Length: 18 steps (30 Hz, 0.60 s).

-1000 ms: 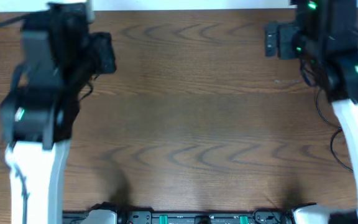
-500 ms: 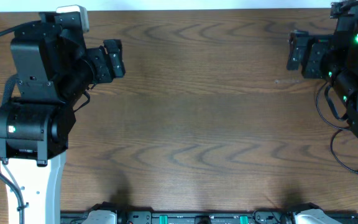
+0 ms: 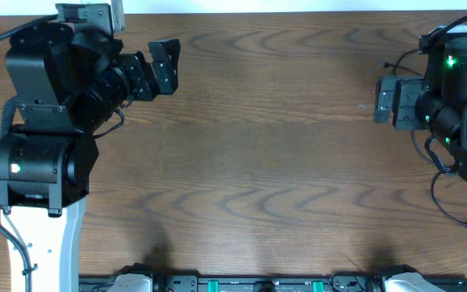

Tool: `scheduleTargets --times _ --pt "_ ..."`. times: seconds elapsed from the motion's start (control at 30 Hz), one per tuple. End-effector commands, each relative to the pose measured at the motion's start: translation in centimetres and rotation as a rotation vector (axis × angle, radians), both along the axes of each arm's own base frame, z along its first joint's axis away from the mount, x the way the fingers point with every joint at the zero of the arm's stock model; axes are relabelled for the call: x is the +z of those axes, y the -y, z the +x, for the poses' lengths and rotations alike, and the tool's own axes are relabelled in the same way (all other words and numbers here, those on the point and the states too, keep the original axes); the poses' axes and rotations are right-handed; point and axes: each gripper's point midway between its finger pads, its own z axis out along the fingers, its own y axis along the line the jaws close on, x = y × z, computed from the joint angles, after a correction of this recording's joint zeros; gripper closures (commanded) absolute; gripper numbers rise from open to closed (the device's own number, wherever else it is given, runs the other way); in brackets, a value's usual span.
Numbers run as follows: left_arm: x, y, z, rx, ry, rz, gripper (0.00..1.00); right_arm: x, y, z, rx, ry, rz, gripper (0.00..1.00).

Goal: Untangle cables

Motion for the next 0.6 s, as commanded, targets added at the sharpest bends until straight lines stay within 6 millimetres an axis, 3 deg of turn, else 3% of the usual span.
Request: scheduleTargets --times 0.0,0.3,0.47,0.57 --pt "0.6 0.6 -0.4 -0.03 0.013 -0.025 0.0 0.2 0.2 0.0 -0.019 0.005 0.006 0.01" --pt "2.8 0.7 0.5 0.174 -0.089 -0.533 0.0 0.2 0.2 0.0 -0.019 0.005 0.005 0.01" --pt "3.1 2.3 -0.2 0.073 -0.111 -0.553 0.01 0.2 0.2 0.0 -0.019 0.005 0.005 0.01" --pt "3.0 2.3 -0.2 0.074 -0.114 -0.553 0.01 0.2 0.2 0.0 -0.019 0.005 0.005 0.01"
